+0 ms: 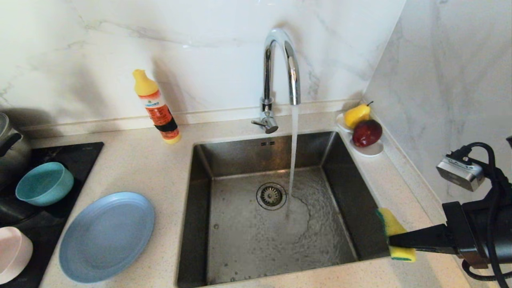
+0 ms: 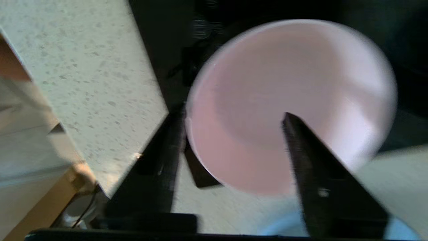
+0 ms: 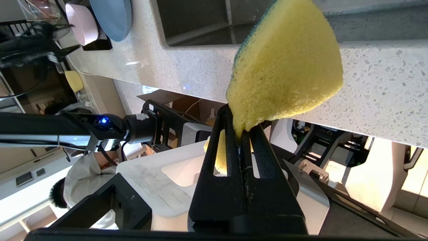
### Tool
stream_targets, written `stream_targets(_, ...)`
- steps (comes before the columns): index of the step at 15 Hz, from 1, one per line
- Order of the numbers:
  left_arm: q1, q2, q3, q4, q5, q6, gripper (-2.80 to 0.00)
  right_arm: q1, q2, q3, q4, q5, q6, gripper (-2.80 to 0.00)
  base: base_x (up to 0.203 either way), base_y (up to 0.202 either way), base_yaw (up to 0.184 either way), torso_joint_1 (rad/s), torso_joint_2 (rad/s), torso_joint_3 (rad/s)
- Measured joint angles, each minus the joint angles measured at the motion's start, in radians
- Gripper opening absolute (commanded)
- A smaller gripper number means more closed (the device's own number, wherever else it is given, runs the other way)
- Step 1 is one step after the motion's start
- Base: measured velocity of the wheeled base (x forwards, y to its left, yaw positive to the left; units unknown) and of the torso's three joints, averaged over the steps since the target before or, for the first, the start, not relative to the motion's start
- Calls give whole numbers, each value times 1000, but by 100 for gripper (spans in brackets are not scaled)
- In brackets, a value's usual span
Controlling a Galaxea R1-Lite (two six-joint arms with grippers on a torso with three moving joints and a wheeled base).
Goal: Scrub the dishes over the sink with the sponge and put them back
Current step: Place the bowl on the table, then wash the plate
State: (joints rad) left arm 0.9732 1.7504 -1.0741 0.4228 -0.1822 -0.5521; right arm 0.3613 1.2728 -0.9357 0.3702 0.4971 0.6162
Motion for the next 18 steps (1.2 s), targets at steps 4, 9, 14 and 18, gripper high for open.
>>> stream_targets(4, 1, -136, -49, 73, -71, 9, -280, 0, -3, 6, 1, -2, 0, -280, 0, 0, 0, 0, 0, 0)
stream_targets(9, -105, -305, -111, 182, -122, 115, -280, 0, -8, 9, 0, -3, 0, -280, 0, 0, 0, 0, 0, 0)
stream_targets(14, -315, -402, -33, 266, -100, 259, -280, 0, -8, 9, 0, -3, 0, -280, 0, 0, 0, 0, 0, 0)
stream_targets(18, -413, -398, 74, 259, -31, 376, 0, 0, -9, 13, 0, -3, 1, -280, 0, 0, 0, 0, 0, 0)
